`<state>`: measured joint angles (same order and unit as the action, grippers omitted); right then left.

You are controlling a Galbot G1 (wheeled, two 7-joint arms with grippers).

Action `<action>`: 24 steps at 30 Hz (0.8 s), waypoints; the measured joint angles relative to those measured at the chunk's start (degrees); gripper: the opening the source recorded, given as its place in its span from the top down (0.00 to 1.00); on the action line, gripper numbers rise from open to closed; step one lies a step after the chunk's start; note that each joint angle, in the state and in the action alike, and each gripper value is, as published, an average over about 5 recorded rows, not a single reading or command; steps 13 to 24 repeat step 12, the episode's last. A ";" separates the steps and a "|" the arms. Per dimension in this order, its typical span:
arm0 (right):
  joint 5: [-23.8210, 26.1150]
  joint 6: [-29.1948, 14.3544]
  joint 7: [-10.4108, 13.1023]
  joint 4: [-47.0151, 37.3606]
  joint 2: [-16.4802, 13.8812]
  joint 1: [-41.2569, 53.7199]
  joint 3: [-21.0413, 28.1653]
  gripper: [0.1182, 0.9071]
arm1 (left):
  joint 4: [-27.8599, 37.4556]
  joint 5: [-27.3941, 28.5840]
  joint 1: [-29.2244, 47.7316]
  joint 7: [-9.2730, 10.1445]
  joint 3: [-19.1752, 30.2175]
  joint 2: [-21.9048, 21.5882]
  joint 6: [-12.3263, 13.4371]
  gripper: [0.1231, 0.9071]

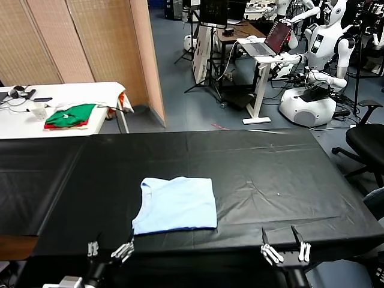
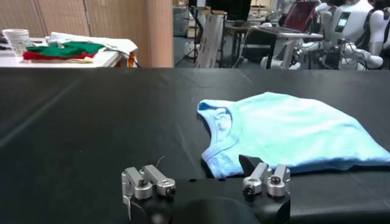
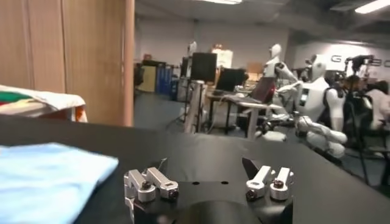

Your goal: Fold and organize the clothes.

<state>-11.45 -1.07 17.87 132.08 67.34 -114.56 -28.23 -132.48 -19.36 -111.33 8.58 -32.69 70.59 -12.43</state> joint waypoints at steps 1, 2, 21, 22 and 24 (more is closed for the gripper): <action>-0.20 0.17 0.10 0.50 0.00 -0.69 -0.09 0.00 | -0.16 0.03 -0.31 -0.04 -0.02 -0.07 -0.15 0.00; -0.28 0.23 0.14 0.90 0.00 -1.26 -0.15 0.00 | -0.27 0.04 -0.52 -0.09 -0.01 -0.14 -0.30 0.00; -0.36 0.16 0.15 2.39 0.00 -3.39 -0.31 0.00 | 0.06 0.36 -1.10 -0.28 0.30 0.58 -0.47 0.00; -0.36 0.16 0.15 2.39 0.00 -3.39 -0.31 0.00 | 0.06 0.36 -1.10 -0.28 0.30 0.58 -0.47 0.00; -0.36 0.16 0.15 2.39 0.00 -3.39 -0.31 0.00 | 0.06 0.36 -1.10 -0.28 0.30 0.58 -0.47 0.00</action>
